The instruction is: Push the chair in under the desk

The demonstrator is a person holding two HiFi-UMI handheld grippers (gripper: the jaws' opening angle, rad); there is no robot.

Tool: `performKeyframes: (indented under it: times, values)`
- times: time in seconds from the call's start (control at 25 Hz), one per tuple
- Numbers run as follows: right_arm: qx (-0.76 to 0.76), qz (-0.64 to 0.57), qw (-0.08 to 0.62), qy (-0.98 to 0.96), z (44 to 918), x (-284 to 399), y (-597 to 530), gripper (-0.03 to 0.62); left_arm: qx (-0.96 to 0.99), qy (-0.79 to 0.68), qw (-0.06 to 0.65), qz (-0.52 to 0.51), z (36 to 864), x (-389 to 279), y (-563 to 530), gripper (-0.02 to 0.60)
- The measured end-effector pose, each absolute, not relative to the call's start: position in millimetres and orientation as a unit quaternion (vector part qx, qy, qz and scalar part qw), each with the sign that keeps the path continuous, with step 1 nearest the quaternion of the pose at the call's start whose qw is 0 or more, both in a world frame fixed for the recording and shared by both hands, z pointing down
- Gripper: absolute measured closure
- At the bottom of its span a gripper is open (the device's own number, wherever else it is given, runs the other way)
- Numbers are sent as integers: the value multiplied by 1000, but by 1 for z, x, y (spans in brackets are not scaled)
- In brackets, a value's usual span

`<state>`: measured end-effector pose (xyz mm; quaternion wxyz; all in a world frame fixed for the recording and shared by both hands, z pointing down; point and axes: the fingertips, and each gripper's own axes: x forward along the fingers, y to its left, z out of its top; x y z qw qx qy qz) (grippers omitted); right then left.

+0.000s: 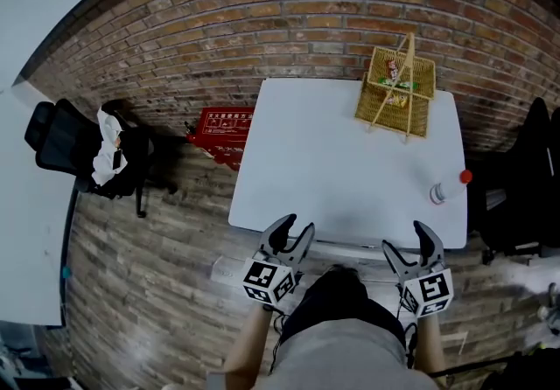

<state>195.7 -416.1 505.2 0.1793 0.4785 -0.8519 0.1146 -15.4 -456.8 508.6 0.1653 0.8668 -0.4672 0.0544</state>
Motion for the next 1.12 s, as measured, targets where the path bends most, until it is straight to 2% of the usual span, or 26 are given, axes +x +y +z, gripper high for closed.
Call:
performKeyframes:
  times: [0.04,0.08,0.16,0.2,0.24,0.36,0.52,1.12]
  values:
    - [477,99,179,-855,497,190,-422,243,865,-474,156,48,502,-11,-461,454]
    - [479,83,173,-857,490,185,-429,243,863,-480,150,42,496,-7,-464,516]
    - [492,61,152,-855,482,182,-440,254,862,-485,144,32,488,3,-468,520]
    - [500,62,146,-852,480,182,-443,359,863,-484,143,29,485,8,-470,520]
    - [507,66,137,-849,479,182,-446,493,864,-483,141,29,484,14,-472,520]
    - [522,80,108,-842,478,182,-453,554,865,-482,133,39,484,29,-475,520]
    - [543,77,97,-830,474,178,-456,576,864,-484,128,50,486,45,-478,537]
    - [537,75,96,-835,477,167,-464,579,872,-470,131,41,480,64,-480,548]
